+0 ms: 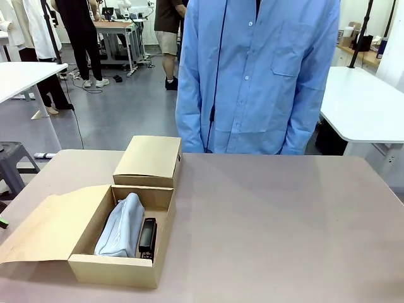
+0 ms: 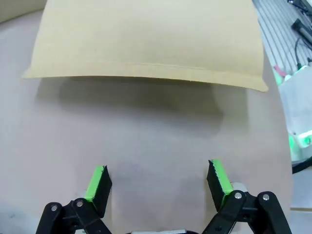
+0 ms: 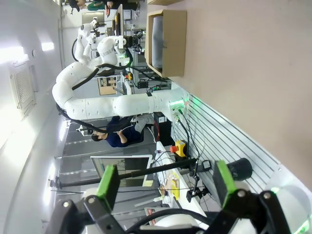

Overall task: Place items inside the box.
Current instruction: Close the lid of the Mailer Box closest to the robot.

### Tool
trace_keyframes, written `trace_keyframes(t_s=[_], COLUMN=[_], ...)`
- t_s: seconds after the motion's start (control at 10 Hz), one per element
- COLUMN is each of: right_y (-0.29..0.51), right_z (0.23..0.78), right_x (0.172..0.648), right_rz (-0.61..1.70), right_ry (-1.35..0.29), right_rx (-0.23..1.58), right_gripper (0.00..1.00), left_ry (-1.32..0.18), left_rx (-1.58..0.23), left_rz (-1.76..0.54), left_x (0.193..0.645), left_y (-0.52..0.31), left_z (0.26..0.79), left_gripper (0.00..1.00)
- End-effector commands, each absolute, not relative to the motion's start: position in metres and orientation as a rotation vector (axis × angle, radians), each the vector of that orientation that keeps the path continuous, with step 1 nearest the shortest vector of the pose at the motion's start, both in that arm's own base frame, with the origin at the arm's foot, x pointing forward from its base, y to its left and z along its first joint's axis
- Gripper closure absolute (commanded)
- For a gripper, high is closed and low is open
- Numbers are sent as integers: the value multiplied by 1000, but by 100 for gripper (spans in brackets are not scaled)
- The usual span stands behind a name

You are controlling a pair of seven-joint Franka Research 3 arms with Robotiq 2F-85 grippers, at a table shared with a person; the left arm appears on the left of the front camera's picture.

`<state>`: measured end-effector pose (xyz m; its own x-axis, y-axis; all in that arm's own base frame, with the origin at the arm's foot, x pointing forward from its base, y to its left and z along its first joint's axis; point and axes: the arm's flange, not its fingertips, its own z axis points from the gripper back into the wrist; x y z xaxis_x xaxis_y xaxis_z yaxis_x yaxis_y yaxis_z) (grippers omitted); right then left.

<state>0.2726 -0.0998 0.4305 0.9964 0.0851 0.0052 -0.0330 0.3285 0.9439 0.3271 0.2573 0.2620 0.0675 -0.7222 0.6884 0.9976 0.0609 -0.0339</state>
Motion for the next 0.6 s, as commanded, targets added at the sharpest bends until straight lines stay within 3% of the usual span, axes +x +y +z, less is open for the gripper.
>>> trace_keyframes(t_s=[0.0,0.3,0.5], right_y=[-98,-98,-98], right_z=[436,436,436], right_x=[273,273,273], right_rz=[65,65,65], right_ry=[47,47,47], right_rx=[1248,1248,1248], right_gripper=[0,0,0], left_ry=[-619,-700,-645], left_rx=[-611,-651,-669], left_rz=[-1422,-1397,-1446], left_x=[324,328,335], left_y=[248,238,219], left_z=[266,263,256], left_gripper=[0,0,0])
